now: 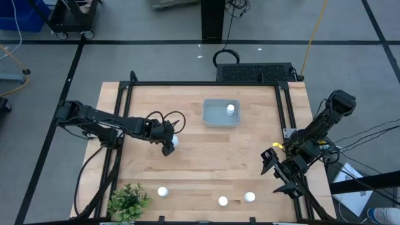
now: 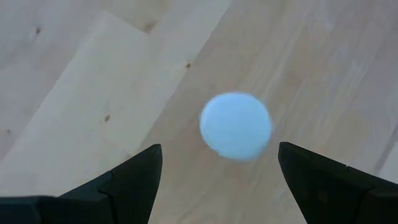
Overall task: Pick and place pill bottles into a basket
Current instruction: Put the white medicine bottle into the gray bin
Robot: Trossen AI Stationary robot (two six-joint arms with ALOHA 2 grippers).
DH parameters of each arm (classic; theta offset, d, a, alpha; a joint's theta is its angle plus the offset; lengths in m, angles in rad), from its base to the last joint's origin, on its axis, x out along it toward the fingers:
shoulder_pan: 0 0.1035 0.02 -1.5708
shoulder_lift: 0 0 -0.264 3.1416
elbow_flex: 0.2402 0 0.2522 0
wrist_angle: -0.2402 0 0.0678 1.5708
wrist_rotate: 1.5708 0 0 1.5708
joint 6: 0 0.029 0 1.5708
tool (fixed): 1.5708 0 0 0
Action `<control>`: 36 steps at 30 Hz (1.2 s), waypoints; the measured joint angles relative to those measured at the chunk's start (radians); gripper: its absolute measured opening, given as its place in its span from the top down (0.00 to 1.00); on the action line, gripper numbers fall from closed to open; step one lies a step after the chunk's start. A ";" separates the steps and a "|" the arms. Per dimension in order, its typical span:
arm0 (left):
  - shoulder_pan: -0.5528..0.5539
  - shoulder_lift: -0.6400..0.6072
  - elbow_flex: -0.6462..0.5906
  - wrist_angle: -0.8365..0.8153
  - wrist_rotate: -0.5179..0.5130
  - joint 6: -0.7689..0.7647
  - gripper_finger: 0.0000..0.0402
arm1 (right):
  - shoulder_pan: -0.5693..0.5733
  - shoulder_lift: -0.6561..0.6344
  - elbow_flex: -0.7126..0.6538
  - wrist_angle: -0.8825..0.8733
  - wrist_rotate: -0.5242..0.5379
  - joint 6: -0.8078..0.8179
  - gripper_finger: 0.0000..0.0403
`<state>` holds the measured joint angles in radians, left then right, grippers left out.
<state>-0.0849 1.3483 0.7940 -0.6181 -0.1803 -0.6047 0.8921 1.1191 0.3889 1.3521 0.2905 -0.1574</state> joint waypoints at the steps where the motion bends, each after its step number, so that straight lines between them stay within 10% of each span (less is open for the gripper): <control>1: 0.000 0.000 0.000 0.001 0.005 0.001 0.18 | 0.000 0.000 0.000 0.000 0.000 0.000 0.27; 36: 0.022 0.086 0.000 0.109 0.045 0.055 0.18 | 0.000 0.000 0.001 -0.011 -0.001 0.015 0.27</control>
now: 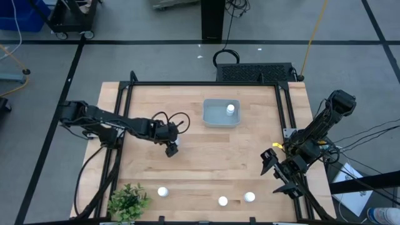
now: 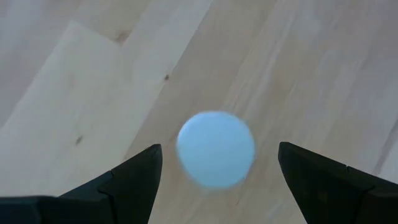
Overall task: Pick and place pill bottles into a basket
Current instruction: Put the white medicine bottle into the gray bin
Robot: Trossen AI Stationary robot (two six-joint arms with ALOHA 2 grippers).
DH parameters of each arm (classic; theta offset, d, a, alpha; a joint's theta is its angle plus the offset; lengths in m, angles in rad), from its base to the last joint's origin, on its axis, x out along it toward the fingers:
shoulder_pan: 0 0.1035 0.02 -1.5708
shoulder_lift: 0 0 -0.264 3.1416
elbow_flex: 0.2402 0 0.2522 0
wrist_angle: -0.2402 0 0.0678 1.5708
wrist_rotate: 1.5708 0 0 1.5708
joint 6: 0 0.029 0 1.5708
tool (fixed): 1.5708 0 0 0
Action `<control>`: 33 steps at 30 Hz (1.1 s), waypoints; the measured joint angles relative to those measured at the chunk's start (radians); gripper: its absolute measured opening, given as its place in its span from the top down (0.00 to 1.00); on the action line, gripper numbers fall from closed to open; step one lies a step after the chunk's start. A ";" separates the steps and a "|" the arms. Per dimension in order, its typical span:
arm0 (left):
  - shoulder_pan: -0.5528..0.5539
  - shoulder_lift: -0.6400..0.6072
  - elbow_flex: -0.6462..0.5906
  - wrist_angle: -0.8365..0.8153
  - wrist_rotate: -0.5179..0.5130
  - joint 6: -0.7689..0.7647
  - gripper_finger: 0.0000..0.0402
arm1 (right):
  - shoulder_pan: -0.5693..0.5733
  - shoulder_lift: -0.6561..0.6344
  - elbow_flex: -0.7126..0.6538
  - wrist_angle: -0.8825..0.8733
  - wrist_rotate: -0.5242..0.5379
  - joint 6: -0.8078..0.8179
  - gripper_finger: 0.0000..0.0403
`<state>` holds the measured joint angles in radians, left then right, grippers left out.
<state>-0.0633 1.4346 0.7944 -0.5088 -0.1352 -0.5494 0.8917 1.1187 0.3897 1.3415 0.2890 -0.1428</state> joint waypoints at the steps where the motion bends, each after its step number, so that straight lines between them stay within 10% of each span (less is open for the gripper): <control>1: 0.002 0.005 0.000 -0.005 0.000 0.002 0.18 | 0.000 0.000 0.000 0.000 0.000 0.000 0.27; 12: 0.004 0.030 0.000 -0.004 0.015 0.002 0.19 | 0.000 0.000 0.000 -0.003 0.000 0.000 0.27; 33: 0.004 0.028 0.001 0.076 0.027 0.020 0.54 | 0.000 0.000 0.000 -0.011 0.001 0.000 0.27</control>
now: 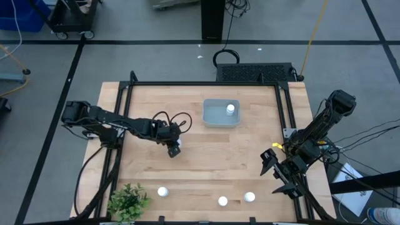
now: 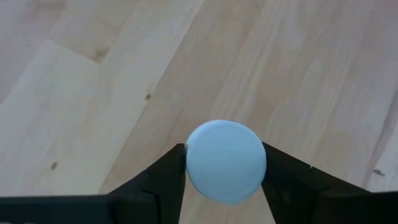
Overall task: Pick and place pill bottles into a basket
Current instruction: Put the white medicine bottle into the gray bin
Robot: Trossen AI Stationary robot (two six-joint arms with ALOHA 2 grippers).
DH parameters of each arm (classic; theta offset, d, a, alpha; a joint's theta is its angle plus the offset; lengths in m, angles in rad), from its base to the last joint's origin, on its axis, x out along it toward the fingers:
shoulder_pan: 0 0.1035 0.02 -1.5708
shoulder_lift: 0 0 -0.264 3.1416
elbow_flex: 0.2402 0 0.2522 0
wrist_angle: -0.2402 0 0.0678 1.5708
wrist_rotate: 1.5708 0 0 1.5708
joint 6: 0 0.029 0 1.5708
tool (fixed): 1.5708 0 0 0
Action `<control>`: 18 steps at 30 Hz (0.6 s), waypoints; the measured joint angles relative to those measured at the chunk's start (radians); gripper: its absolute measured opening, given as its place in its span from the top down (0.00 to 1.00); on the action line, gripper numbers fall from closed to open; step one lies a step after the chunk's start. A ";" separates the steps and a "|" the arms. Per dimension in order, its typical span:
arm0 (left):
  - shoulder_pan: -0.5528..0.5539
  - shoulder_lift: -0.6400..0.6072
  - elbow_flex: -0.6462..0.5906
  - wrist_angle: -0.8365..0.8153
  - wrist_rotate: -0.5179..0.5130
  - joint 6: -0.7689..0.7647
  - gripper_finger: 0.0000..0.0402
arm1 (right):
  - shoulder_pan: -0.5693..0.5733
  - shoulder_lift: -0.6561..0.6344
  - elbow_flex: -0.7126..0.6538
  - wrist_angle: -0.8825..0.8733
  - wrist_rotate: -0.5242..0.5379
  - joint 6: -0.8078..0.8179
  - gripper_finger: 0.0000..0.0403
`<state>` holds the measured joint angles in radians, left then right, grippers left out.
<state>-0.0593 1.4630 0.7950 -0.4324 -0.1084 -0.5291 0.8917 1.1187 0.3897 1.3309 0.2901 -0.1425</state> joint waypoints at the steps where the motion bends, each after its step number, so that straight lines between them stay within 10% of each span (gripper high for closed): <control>1: 0.000 0.000 0.001 0.002 0.000 0.001 0.55 | 0.000 0.000 0.000 0.000 0.000 0.000 0.27; 18: 0.011 0.001 -0.001 0.057 0.012 0.005 0.58 | 0.000 0.000 0.000 -0.004 0.000 0.000 0.27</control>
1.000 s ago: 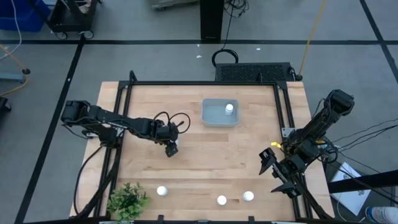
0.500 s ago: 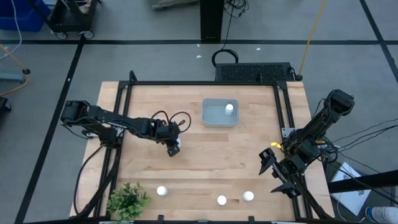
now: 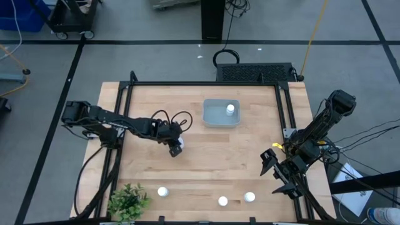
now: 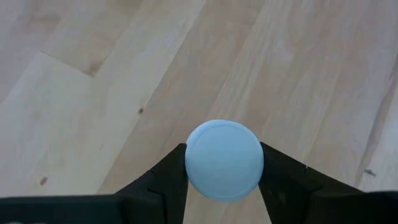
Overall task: Pick and place pill bottles into a basket
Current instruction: Put the white medicine bottle into the gray bin
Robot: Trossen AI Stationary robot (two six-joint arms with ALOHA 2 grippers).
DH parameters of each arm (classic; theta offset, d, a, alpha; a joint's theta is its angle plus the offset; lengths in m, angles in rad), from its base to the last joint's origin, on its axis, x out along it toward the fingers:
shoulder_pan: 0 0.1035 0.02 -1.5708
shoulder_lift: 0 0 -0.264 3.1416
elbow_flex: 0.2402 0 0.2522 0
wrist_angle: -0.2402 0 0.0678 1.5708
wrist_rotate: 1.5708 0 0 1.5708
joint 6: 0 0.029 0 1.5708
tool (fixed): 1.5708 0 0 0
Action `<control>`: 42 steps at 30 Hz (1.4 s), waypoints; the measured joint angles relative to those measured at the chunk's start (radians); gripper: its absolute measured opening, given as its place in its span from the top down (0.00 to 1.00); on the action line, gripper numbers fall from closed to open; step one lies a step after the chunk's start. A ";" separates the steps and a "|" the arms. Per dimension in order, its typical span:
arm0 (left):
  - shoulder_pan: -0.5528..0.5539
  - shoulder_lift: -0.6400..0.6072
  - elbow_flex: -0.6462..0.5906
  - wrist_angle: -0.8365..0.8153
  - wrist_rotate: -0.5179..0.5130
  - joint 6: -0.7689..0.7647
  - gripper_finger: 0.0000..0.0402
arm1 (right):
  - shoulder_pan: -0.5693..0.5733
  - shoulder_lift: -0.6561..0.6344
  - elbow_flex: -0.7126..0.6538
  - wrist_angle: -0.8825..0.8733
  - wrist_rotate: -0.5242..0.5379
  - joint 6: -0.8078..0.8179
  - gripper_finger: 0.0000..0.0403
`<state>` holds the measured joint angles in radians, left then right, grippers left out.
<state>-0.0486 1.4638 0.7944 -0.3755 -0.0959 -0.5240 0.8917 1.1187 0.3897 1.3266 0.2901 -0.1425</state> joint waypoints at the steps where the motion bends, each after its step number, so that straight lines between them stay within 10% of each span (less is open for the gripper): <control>1: 0.001 0.000 0.000 0.013 0.000 0.002 0.57 | 0.000 0.000 0.000 0.000 0.000 0.000 0.27; 25: 0.146 -0.185 0.026 0.404 0.167 0.031 0.59 | 0.000 0.000 0.000 0.000 -0.003 -0.008 0.27; 42: 0.369 -0.063 0.544 0.093 0.295 0.243 0.56 | 0.000 0.000 -0.001 0.001 -0.003 -0.027 0.27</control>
<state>0.3200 1.4011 1.3379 -0.2824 0.1987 -0.2813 0.8920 1.1191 0.3889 1.3275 0.2867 -0.1699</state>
